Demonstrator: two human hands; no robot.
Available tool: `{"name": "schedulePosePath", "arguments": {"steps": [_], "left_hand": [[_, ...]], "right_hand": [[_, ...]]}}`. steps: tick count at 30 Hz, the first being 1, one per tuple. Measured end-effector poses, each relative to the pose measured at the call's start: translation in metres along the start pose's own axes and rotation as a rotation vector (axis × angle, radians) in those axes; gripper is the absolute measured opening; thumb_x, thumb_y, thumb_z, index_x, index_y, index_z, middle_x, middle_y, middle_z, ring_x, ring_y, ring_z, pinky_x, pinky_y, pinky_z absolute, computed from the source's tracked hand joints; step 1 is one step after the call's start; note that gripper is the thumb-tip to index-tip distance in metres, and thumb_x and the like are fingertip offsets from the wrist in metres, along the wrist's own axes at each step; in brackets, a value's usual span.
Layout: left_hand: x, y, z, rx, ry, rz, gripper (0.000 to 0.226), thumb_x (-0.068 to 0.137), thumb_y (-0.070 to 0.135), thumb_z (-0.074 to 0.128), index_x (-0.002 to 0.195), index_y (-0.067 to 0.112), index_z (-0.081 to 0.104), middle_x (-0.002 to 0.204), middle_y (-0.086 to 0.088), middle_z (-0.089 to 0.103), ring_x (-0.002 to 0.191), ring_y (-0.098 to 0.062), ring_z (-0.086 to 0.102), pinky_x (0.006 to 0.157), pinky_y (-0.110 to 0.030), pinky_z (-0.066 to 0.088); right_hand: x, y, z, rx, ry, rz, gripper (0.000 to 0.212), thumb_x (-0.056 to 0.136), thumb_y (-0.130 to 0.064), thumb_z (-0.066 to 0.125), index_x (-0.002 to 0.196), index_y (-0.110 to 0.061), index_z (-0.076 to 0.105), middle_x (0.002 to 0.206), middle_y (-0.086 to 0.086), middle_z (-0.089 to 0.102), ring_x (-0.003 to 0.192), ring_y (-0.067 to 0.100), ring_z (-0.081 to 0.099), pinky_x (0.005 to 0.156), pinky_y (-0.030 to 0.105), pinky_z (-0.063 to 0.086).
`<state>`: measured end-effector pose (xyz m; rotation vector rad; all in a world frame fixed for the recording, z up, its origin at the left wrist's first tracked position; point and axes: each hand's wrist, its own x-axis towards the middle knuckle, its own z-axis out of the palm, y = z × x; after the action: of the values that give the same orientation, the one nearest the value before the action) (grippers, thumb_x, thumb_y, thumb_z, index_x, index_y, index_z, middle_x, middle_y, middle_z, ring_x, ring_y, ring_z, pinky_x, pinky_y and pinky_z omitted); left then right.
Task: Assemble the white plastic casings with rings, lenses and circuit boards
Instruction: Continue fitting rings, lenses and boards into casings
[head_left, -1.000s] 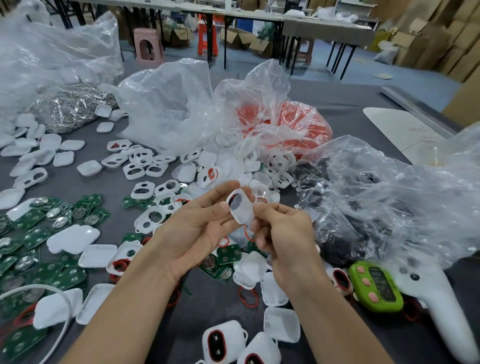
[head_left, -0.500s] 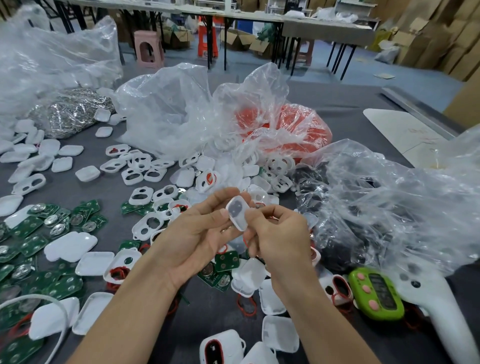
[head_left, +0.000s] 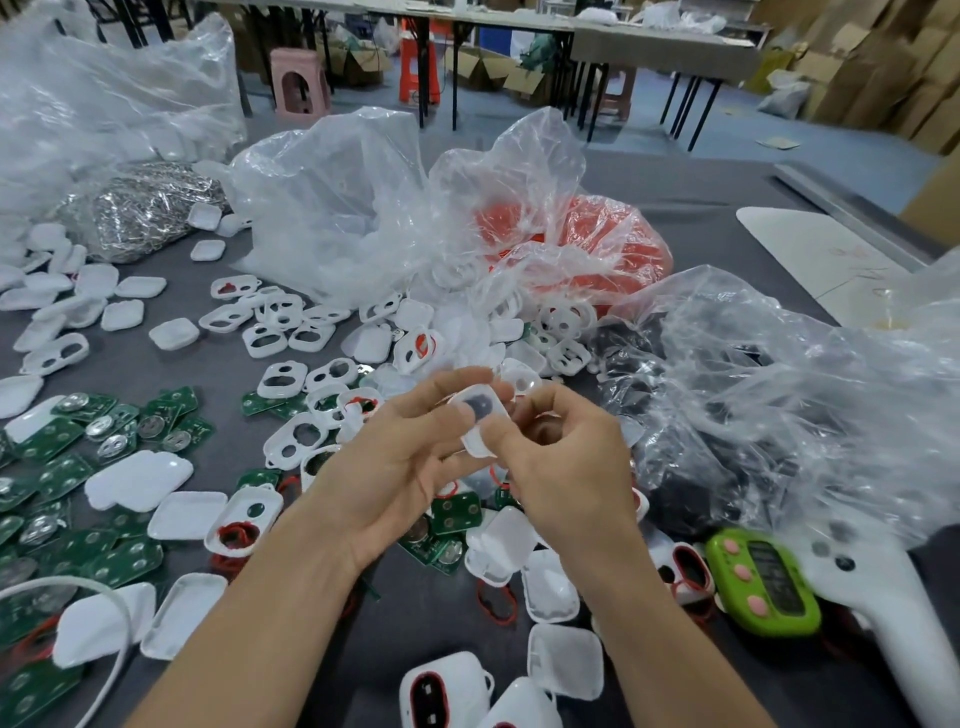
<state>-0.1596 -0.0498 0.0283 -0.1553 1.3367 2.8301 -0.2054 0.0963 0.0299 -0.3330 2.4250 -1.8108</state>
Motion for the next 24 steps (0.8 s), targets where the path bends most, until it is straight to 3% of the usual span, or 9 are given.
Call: {"name": "schedulePosePath", "arguments": {"steps": [2, 3, 5, 7, 9, 11, 15, 21, 24], "left_hand": [[0.001, -0.005, 0.003, 0.144, 0.123, 0.051, 0.027, 0.088, -0.003, 0.064, 0.097, 0.016, 0.081, 0.107, -0.010, 0.077, 0.069, -0.014, 0.073, 0.054, -0.023, 0.057], [0.002, -0.007, 0.003, 0.177, 0.159, 0.075, 0.027, 0.089, -0.004, 0.064, 0.094, 0.016, 0.082, 0.105, -0.010, 0.078, 0.068, -0.014, 0.073, 0.053, -0.023, 0.057], [0.002, -0.009, 0.002, 0.214, 0.188, 0.124, 0.027, 0.091, -0.003, 0.065, 0.095, 0.017, 0.082, 0.108, -0.011, 0.078, 0.082, -0.019, 0.076, 0.062, -0.029, 0.061], [0.003, -0.011, 0.001, 0.256, 0.192, 0.163, 0.026, 0.093, -0.002, 0.064, 0.097, 0.016, 0.082, 0.110, -0.011, 0.078, 0.091, -0.023, 0.076, 0.068, -0.032, 0.062], [0.003, -0.012, 0.001, 0.282, 0.199, 0.161, 0.022, 0.090, 0.003, 0.068, 0.100, 0.016, 0.082, 0.111, -0.013, 0.077, 0.092, -0.025, 0.073, 0.068, -0.031, 0.062], [0.003, -0.011, 0.001, 0.268, 0.192, 0.113, 0.025, 0.085, 0.016, 0.070, 0.108, 0.017, 0.080, 0.113, -0.019, 0.074, 0.098, -0.029, 0.065, 0.073, -0.031, 0.062], [-0.002, -0.003, -0.002, 0.122, -0.076, -0.008, 0.040, 0.093, 0.021, 0.061, 0.131, 0.012, 0.068, 0.137, -0.016, 0.065, 0.126, -0.030, 0.063, 0.097, -0.039, 0.057], [-0.007, 0.000, -0.003, 0.026, -0.108, 0.008, 0.041, 0.088, 0.019, 0.067, 0.128, 0.012, 0.071, 0.132, -0.013, 0.068, 0.118, -0.025, 0.067, 0.093, -0.036, 0.058], [-0.008, 0.004, -0.008, -0.014, -0.072, 0.015, 0.040, 0.086, 0.019, 0.069, 0.125, 0.015, 0.073, 0.133, -0.012, 0.068, 0.120, -0.028, 0.066, 0.099, -0.041, 0.056]], "right_hand": [[-0.001, 0.001, 0.000, -0.042, -0.024, -0.020, 0.023, 0.078, -0.041, 0.078, 0.072, -0.025, 0.061, 0.057, 0.000, 0.063, 0.048, 0.015, 0.053, 0.052, 0.038, 0.052], [-0.001, 0.001, 0.000, -0.012, -0.048, -0.016, 0.021, 0.078, -0.039, 0.078, 0.073, -0.024, 0.063, 0.058, 0.001, 0.064, 0.049, 0.015, 0.053, 0.054, 0.039, 0.052], [-0.001, 0.001, -0.003, -0.038, -0.070, -0.044, 0.016, 0.081, -0.035, 0.078, 0.074, -0.026, 0.067, 0.059, -0.002, 0.065, 0.050, 0.012, 0.053, 0.054, 0.033, 0.051], [-0.002, -0.001, -0.005, -0.166, -0.042, -0.114, 0.015, 0.084, -0.031, 0.078, 0.073, -0.026, 0.071, 0.059, -0.008, 0.067, 0.049, 0.005, 0.055, 0.050, 0.018, 0.044], [-0.003, -0.004, -0.005, -0.177, -0.028, -0.096, 0.017, 0.085, -0.027, 0.078, 0.070, -0.023, 0.073, 0.058, -0.005, 0.068, 0.049, 0.010, 0.056, 0.049, 0.020, 0.044], [-0.002, -0.008, -0.006, 0.025, -0.052, 0.049, 0.020, 0.087, -0.019, 0.077, 0.068, -0.018, 0.074, 0.056, 0.004, 0.065, 0.044, 0.017, 0.050, 0.046, 0.028, 0.043], [0.000, -0.021, -0.015, 0.484, -0.151, 0.358, 0.012, 0.088, -0.002, 0.071, 0.077, 0.000, 0.071, 0.056, 0.010, 0.053, 0.037, 0.014, 0.038, 0.037, 0.021, 0.033], [-0.007, -0.022, -0.013, 0.450, -0.212, 0.343, 0.014, 0.090, -0.007, 0.071, 0.077, -0.001, 0.067, 0.062, 0.013, 0.056, 0.038, 0.015, 0.043, 0.039, 0.021, 0.035], [-0.006, -0.019, -0.011, 0.353, -0.146, 0.242, 0.028, 0.095, -0.024, 0.070, 0.072, -0.008, 0.071, 0.063, 0.012, 0.062, 0.041, 0.016, 0.048, 0.043, 0.026, 0.041]]}}
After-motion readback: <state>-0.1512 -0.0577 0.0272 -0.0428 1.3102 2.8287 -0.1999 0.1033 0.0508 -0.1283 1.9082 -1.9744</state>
